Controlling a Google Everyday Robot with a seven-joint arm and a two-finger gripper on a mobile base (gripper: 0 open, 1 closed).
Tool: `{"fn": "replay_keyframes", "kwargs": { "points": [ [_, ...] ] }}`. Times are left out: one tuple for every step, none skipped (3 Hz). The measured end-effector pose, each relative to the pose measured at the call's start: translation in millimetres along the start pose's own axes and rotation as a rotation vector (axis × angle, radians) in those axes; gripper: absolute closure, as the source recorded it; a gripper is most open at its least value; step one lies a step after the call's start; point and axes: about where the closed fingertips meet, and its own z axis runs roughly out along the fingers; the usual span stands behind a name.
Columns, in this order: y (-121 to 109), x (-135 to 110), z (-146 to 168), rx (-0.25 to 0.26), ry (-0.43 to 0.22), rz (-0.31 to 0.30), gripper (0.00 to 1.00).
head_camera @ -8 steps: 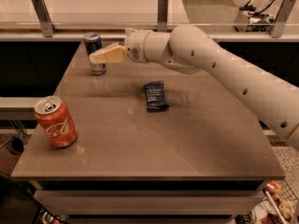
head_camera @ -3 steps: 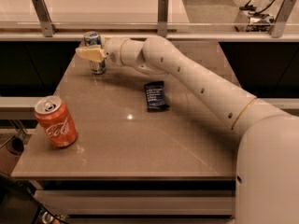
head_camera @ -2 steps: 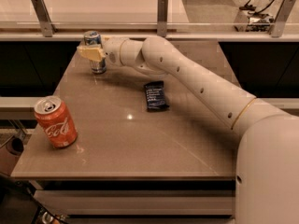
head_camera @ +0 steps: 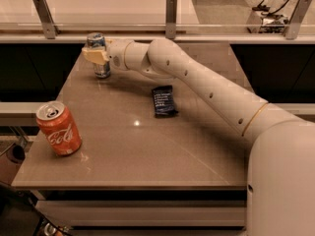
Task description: Pick redbull can
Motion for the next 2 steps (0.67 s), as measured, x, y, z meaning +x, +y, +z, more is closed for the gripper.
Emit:
{"fn": "replay_keyframes", "kwargs": {
  "points": [
    [2,-5,-2,-0.014,-0.001,-0.008,1.0],
    [0,-19,-10,-0.044,-0.01,-0.034,1.0]
  ]
}}
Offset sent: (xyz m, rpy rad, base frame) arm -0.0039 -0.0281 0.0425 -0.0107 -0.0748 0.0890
